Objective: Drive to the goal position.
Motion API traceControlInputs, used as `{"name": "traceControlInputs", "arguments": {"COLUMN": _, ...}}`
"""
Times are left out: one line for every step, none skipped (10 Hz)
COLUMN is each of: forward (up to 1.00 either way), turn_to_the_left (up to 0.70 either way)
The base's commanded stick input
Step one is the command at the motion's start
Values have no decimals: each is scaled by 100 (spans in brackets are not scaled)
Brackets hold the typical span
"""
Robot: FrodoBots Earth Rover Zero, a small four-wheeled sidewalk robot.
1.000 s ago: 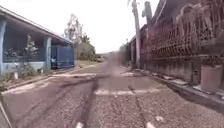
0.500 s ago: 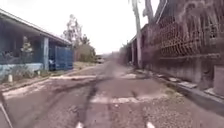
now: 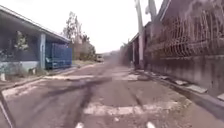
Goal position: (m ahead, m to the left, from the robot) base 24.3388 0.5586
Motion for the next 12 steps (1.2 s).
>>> {"name": "traceControlInputs", "arguments": {"forward": 70, "turn_to_the_left": 1}}
{"name": "traceControlInputs", "arguments": {"forward": 70, "turn_to_the_left": 1}}
{"name": "traceControlInputs", "arguments": {"forward": 70, "turn_to_the_left": 1}}
{"name": "traceControlInputs", "arguments": {"forward": 70, "turn_to_the_left": 1}}
{"name": "traceControlInputs", "arguments": {"forward": 70, "turn_to_the_left": 1}}
{"name": "traceControlInputs", "arguments": {"forward": 70, "turn_to_the_left": 1}}
{"name": "traceControlInputs", "arguments": {"forward": 70, "turn_to_the_left": 1}}
{"name": "traceControlInputs", "arguments": {"forward": 70, "turn_to_the_left": 1}}
{"name": "traceControlInputs", "arguments": {"forward": 70, "turn_to_the_left": 1}}
{"name": "traceControlInputs", "arguments": {"forward": 70, "turn_to_the_left": 1}}
{"name": "traceControlInputs", "arguments": {"forward": 70, "turn_to_the_left": 1}}
{"name": "traceControlInputs", "arguments": {"forward": 70, "turn_to_the_left": 1}}
